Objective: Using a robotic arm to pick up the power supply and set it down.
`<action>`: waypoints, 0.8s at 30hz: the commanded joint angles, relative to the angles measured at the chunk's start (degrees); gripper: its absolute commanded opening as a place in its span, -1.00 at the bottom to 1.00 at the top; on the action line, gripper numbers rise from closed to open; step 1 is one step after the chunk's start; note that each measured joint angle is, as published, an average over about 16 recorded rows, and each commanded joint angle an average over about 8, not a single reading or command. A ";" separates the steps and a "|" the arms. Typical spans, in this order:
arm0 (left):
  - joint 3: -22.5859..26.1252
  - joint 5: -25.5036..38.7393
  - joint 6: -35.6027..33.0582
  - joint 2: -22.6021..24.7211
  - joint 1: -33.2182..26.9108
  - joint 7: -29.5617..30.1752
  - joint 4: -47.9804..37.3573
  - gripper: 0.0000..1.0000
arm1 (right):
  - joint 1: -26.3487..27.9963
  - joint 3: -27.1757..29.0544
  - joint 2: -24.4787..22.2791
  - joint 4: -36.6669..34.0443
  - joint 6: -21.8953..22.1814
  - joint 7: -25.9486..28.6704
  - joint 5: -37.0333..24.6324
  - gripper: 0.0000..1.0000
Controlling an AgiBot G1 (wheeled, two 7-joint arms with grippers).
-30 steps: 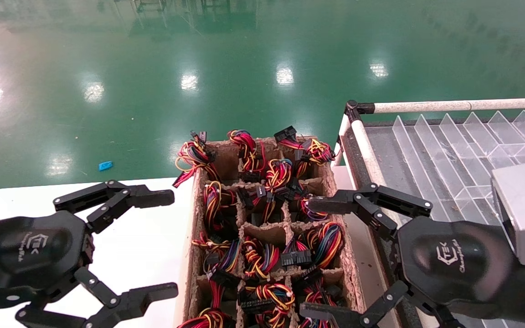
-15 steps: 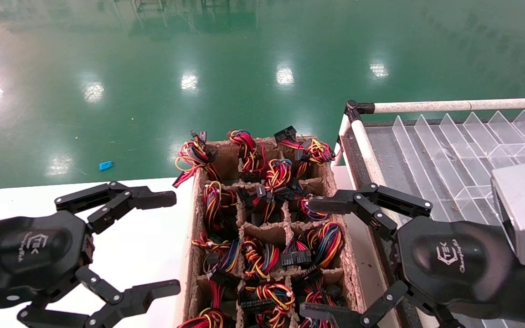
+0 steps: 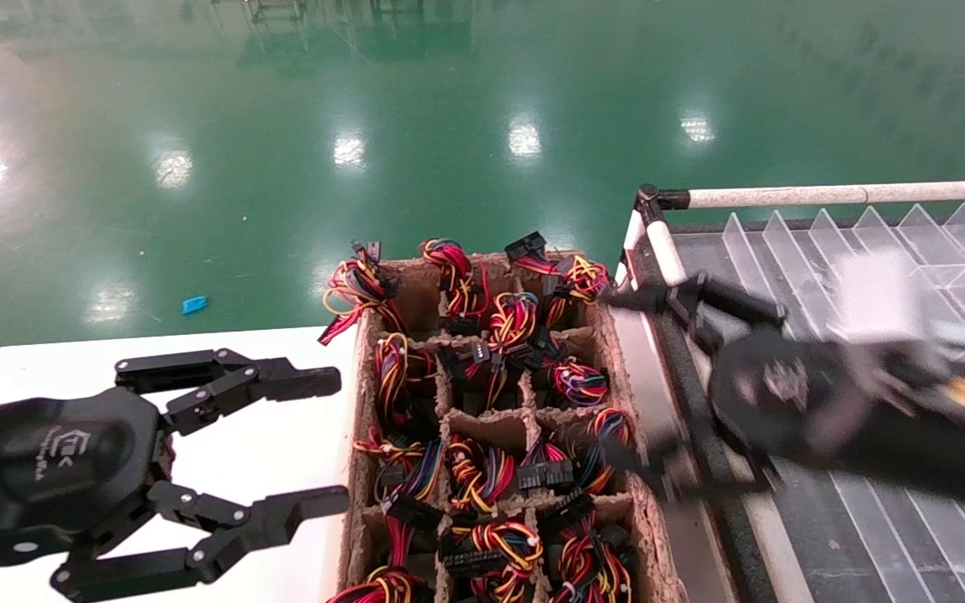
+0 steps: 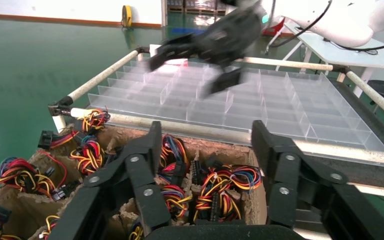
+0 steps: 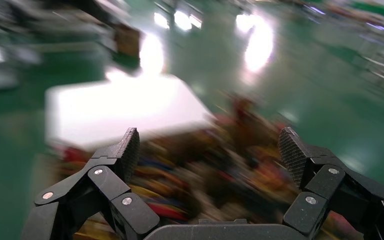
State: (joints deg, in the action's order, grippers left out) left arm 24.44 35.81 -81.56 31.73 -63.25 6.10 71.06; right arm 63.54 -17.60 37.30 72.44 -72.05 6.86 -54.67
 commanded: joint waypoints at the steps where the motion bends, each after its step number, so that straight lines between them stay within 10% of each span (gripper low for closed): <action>1: 0.00 0.00 0.00 0.00 0.00 0.00 0.00 -1.00 | 0.29 -0.20 0.50 -0.17 4.16 -1.31 -3.63 1.00; 8: 0.00 0.00 0.00 0.00 0.00 0.00 0.00 -1.00 | 5.40 -5.27 6.08 -2.78 15.51 -0.54 -18.93 1.00; 17: 0.00 0.00 0.00 0.00 0.00 0.00 0.00 -1.00 | 12.48 -10.44 13.50 -10.37 19.70 -0.53 -29.73 -0.91; 24: 0.00 0.00 0.00 0.00 0.00 0.00 0.00 -1.00 | 15.98 -12.38 17.66 -16.59 21.33 -3.57 -33.65 -1.00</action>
State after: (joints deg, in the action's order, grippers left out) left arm 24.44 35.81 -81.56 31.73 -63.25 6.09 71.06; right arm 79.15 -29.70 54.46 56.39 -51.07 3.48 -87.67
